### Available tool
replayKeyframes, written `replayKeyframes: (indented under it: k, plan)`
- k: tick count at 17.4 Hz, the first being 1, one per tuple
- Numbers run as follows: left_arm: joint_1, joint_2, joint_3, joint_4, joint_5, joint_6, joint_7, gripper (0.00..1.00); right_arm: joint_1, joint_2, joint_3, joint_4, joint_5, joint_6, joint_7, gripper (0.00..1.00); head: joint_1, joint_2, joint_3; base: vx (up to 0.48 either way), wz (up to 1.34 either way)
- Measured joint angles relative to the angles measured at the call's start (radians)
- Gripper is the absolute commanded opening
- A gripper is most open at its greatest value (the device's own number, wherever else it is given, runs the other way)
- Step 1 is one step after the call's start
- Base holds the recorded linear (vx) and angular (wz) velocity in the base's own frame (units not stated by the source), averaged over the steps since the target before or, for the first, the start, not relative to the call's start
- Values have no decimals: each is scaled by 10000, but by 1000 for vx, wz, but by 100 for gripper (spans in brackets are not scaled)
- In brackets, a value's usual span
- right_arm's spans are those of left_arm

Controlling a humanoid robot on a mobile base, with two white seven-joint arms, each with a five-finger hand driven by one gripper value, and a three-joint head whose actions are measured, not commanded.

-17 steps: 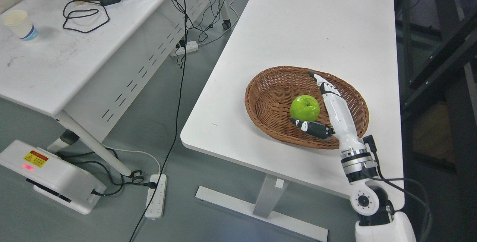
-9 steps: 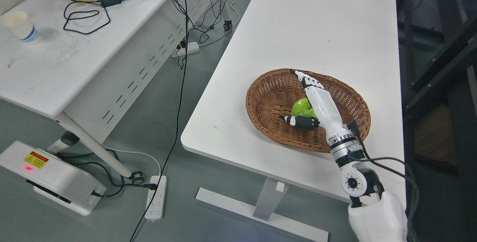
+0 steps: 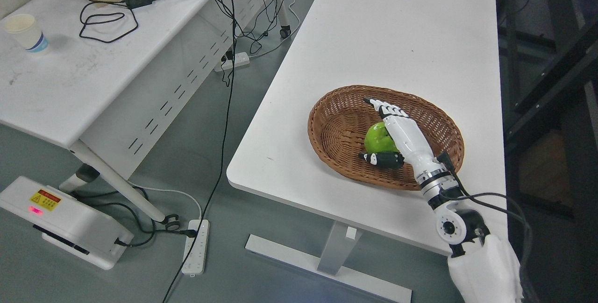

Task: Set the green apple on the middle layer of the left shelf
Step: 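Reach the right hand into the basket beside the green apple, then close the right hand fingers around the green apple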

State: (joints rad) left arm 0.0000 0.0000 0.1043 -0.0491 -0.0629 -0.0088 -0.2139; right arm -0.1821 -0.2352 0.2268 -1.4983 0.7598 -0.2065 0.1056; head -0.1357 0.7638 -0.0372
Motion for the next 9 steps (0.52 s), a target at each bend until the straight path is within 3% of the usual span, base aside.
replayKeyframes:
  k: [9]
  plan:
    - [0, 0, 0, 0, 0, -2, 0, 100, -197, -370, 250, 385, 345, -112, 4, 95, 0, 0, 0, 0, 0]
